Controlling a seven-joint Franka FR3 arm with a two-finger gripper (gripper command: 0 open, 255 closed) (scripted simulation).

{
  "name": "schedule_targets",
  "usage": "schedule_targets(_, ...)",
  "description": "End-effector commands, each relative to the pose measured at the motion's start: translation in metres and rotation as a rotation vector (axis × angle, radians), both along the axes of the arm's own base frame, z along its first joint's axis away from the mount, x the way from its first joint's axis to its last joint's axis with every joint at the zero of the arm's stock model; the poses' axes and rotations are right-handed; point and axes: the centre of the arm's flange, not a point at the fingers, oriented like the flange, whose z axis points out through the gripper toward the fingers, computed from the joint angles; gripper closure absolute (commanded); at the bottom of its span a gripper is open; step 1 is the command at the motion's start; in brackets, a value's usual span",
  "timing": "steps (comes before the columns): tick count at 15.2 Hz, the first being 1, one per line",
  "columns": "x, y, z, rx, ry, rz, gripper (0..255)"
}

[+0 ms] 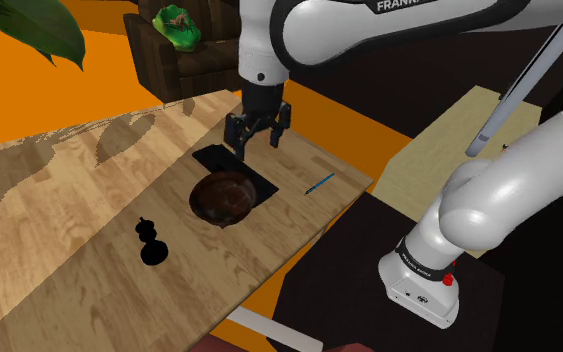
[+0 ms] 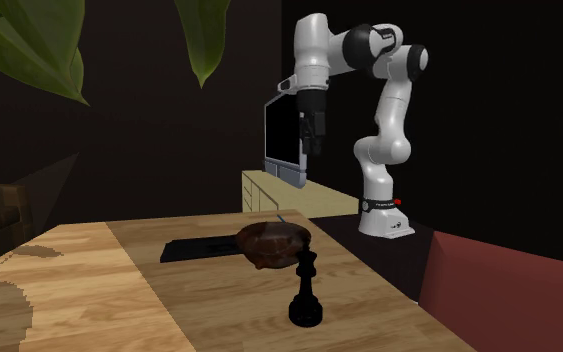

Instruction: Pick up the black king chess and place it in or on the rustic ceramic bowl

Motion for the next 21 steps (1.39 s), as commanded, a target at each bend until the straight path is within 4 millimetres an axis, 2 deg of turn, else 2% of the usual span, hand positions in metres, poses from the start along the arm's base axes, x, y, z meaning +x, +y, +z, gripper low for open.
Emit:
schedule_targets(1,0.015,0.025,-0.013,0.003,0.002,-0.008,0)
schedule_targets(21,0.124,0.228,-0.136,0.007,0.026,-0.08,0)
